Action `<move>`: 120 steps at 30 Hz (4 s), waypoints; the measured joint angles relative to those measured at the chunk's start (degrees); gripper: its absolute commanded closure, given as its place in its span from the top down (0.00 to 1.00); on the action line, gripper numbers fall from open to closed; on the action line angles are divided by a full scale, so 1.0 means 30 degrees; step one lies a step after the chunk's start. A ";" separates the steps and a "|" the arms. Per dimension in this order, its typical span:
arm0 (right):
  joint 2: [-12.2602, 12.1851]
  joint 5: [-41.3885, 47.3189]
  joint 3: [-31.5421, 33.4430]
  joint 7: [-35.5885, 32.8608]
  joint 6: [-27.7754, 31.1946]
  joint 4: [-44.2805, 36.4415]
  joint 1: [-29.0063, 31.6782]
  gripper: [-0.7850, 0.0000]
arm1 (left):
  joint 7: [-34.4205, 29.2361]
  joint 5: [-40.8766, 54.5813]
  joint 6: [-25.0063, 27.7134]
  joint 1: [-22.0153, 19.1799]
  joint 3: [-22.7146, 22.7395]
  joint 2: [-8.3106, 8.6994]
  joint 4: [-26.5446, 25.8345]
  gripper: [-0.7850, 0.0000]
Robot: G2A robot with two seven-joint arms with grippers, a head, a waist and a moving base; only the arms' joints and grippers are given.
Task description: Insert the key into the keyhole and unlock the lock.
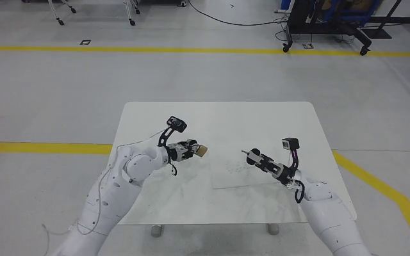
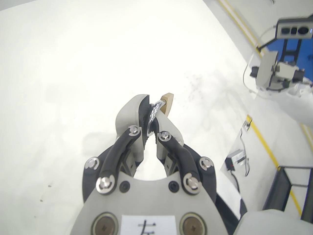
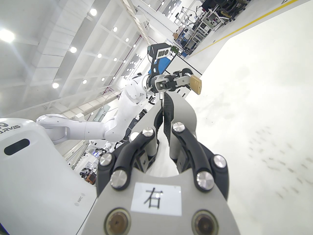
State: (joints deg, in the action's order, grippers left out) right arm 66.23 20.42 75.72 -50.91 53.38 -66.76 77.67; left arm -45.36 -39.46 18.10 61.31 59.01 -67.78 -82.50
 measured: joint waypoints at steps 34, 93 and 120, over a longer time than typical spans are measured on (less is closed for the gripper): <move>0.1680 0.2041 -0.4507 0.4303 0.0779 0.1993 -0.2900 0.00 | -0.2156 1.7234 -0.0967 -0.2683 0.0834 -0.1300 0.7605 0.00; 0.2729 -0.2676 -0.6651 1.4913 -1.5045 -0.5963 0.0108 0.00 | 0.0135 2.1230 -0.6506 -0.2836 0.0356 -0.1941 0.8668 0.00; 0.3304 -0.2307 -0.6846 1.4487 -1.4746 -0.4990 -0.0193 0.00 | -0.0328 2.1126 -0.6601 -0.2816 0.0211 -0.2091 0.8761 0.00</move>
State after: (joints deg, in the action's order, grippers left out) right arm 76.14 13.50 55.19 -7.45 9.14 -81.73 77.09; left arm -46.34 23.92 -1.70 52.86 59.64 -74.05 -56.22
